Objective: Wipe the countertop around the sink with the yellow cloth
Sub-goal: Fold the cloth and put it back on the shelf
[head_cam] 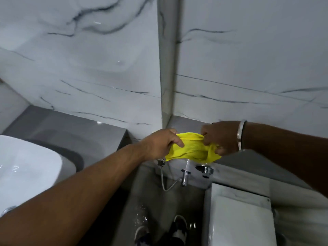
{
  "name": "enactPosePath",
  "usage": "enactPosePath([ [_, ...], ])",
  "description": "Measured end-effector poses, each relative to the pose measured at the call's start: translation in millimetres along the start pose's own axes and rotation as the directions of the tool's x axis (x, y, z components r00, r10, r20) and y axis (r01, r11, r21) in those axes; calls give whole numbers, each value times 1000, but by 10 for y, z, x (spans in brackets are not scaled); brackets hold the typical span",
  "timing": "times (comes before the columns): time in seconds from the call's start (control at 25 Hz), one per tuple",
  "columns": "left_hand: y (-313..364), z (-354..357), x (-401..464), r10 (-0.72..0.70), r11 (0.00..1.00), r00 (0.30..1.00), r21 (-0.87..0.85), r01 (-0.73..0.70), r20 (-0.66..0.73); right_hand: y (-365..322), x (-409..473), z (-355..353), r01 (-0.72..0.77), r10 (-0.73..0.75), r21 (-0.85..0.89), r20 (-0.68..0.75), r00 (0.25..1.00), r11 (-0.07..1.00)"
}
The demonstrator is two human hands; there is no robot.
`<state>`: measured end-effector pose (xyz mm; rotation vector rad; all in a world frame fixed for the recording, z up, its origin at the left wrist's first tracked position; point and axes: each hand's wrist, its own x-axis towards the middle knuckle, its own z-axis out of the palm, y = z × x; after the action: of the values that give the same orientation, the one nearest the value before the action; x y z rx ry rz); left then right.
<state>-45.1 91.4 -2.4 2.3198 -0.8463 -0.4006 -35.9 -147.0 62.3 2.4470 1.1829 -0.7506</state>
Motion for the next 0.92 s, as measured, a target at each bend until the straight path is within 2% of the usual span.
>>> enactPosePath([
  [0.04,-38,14,64,18,1000,1000,-19,-18,14,0,-1,17,7,-7,-38,11,1000,999],
  [0.08,-76,27,108,33,998,999,-45,-32,21,6,-1,16,19,-21,-54,-39,999,998],
  [0.16,-143,27,157,57,995,998,-86,-56,14,90,-28,32,37,-45,-37,-237,970,999],
  [0.24,-238,13,196,98,990,995,-103,-100,-26,137,-137,-34,39,68,258,-395,916,965],
  [0.32,-239,22,203,133,984,988,-108,-141,-74,124,-193,-146,0,250,502,-431,867,865],
  [0.4,-186,104,198,130,985,990,-110,-136,-58,137,-165,-241,8,321,598,-442,838,801],
  [0.48,-173,250,214,110,993,991,-30,-113,-73,181,-132,-298,16,340,641,-428,838,767],
  [0.6,-235,301,327,42,999,982,-7,-44,-182,312,-173,-166,-30,351,672,-348,870,740],
  [0.68,-275,263,406,43,999,990,-9,-44,-135,361,-181,52,-70,349,681,-282,894,729],
  [0.8,-297,313,502,53,988,998,150,-46,-43,473,-154,379,-68,379,762,-240,894,643],
  [0.92,-227,689,576,-76,944,994,314,98,-82,603,-81,506,15,385,870,-233,893,493],
])
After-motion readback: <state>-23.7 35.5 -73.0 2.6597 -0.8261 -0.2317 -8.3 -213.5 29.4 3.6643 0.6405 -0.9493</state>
